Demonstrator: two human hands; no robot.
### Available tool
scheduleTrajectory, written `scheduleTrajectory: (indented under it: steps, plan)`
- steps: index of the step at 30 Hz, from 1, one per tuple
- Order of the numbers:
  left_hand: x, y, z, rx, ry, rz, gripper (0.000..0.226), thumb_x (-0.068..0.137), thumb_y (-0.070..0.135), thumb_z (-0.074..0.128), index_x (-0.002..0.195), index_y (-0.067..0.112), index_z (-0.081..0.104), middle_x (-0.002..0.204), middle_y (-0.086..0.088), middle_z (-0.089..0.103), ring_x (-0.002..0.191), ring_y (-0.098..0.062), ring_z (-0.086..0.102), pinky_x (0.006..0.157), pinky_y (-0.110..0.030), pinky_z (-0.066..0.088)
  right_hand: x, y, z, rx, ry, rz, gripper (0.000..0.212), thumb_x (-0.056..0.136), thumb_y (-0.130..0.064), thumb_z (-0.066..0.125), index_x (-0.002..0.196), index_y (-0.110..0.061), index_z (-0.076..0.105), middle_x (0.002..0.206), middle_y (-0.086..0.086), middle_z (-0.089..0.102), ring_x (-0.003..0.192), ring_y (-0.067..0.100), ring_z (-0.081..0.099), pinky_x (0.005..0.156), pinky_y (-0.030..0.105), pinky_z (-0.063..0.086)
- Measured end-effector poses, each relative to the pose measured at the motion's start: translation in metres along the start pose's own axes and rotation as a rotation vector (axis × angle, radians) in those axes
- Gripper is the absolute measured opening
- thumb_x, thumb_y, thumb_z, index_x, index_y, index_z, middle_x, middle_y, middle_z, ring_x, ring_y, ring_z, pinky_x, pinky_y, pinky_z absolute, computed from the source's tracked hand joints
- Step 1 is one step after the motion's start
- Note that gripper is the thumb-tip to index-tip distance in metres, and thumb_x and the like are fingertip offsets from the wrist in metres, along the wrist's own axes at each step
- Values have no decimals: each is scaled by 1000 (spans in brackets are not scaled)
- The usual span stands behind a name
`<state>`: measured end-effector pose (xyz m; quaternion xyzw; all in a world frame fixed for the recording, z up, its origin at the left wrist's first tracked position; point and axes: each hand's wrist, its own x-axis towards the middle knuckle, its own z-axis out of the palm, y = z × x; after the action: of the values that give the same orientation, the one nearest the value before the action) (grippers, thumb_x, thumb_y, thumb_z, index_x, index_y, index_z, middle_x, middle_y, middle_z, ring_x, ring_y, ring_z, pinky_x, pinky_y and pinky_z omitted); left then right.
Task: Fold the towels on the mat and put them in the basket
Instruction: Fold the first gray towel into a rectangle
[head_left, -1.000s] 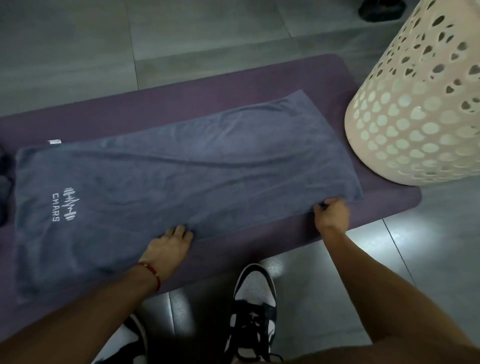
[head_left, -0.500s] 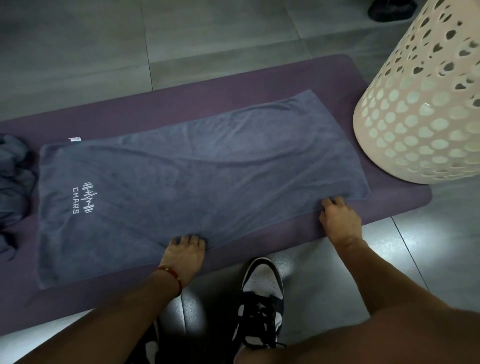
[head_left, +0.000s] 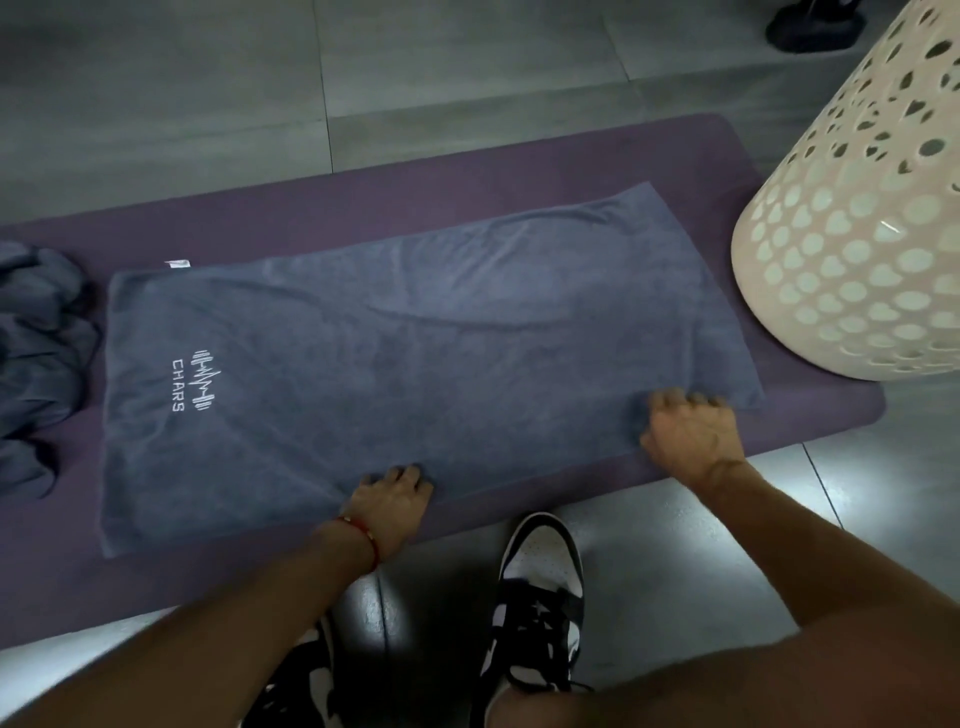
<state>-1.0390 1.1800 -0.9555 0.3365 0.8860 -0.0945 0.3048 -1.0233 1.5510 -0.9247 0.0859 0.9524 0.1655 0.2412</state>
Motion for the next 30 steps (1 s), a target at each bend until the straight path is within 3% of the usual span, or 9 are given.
scheduleTrajectory:
  steps: [2, 4, 8, 11, 14, 18, 21, 24, 30]
  plan:
    - [1, -25, -19, -101, -131, 105, 30, 98, 24, 45, 124, 14, 55, 131, -9, 53, 123, -27, 52, 102, -32, 38, 0, -21, -17, 80, 36, -106, 47, 77, -32, 70, 117, -9, 59, 108, 14, 64, 94, 35, 66, 80, 42, 52]
    - [-6, -59, -46, -111, -257, 168, 27, 94, 22, 52, 118, 14, 60, 124, -9, 59, 118, -27, 55, 100, -29, 40, 2, -37, -48, 192, -34, -321, 44, 89, -32, 60, 128, -13, 53, 126, 10, 55, 113, 32, 60, 90, 40, 51]
    - [-43, -139, -98, 72, -421, 14, 35, 93, 25, 51, 126, 13, 57, 127, -7, 60, 118, -27, 56, 95, -28, 43, -2, -68, -124, 195, -96, -711, 54, 94, -32, 56, 145, -20, 42, 147, 1, 39, 134, 20, 45, 109, 31, 37]
    - [-80, -203, -104, -70, -387, -147, 36, 82, 32, 53, 113, 18, 63, 112, -6, 69, 101, -27, 66, 90, -33, 53, -22, -105, -176, 128, -112, -903, 56, 99, -36, 53, 150, -21, 35, 153, -3, 34, 138, 17, 41, 114, 26, 31]
    - [-111, -241, -67, -289, -140, -360, 31, 83, 22, 60, 113, 14, 65, 112, -6, 68, 104, -28, 64, 91, -33, 50, -26, -162, -195, 28, -74, -1071, 51, 99, -37, 47, 148, -26, 35, 147, -4, 38, 133, 18, 44, 108, 27, 34]
    - [-131, -260, 38, -627, 112, -804, 50, 89, 24, 62, 133, 4, 48, 131, -26, 53, 121, -43, 52, 103, -43, 42, -14, -265, -165, 44, -67, -1086, 48, 96, -32, 49, 143, -28, 40, 145, 1, 41, 132, 26, 47, 106, 40, 41]
    - [-135, -242, 104, -929, 174, -1093, 59, 91, 30, 63, 137, 3, 39, 133, -31, 47, 124, -49, 46, 106, -45, 39, -33, -331, -141, 170, -140, -959, 62, 98, -31, 49, 155, -28, 26, 167, 2, 10, 154, 24, 11, 120, 48, 24]
    - [-139, -224, 119, -1085, 386, -1195, 51, 86, 20, 68, 127, 4, 44, 119, -28, 59, 110, -47, 56, 95, -45, 47, -55, -367, -119, 223, -249, -875, 73, 97, -34, 51, 159, -31, 12, 167, -2, -14, 154, 23, -12, 122, 52, 10]
    - [-157, -245, 142, -1231, 253, -1252, 39, 79, 20, 67, 116, 10, 64, 108, -22, 67, 90, -43, 67, 82, -49, 59, -73, -379, -96, 192, -284, -915, 74, 95, -38, 52, 158, -32, 14, 167, -5, -14, 153, 29, -18, 122, 58, 3]
